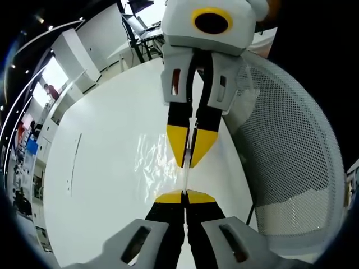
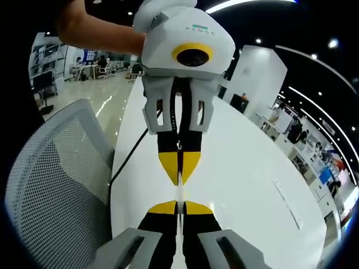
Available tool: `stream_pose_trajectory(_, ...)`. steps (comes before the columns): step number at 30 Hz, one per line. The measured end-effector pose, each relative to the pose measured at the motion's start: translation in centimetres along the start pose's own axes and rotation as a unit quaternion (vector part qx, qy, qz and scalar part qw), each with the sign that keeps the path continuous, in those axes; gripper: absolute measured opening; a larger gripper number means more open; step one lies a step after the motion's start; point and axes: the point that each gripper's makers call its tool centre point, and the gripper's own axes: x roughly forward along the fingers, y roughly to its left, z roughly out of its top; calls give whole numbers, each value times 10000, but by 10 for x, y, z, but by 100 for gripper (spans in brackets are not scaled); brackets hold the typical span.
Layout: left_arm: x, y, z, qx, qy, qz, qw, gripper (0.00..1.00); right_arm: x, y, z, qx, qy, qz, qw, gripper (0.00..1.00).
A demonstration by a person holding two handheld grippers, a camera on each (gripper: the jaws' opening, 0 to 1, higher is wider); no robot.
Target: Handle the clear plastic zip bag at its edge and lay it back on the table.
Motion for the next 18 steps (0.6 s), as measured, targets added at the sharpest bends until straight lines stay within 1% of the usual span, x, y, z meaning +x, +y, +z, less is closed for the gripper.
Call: stream_pose_trajectory(18, 0, 0, 0, -9, -18, -11, 10000, 0, 0, 0, -1, -1, -9, -9, 10000, 0)
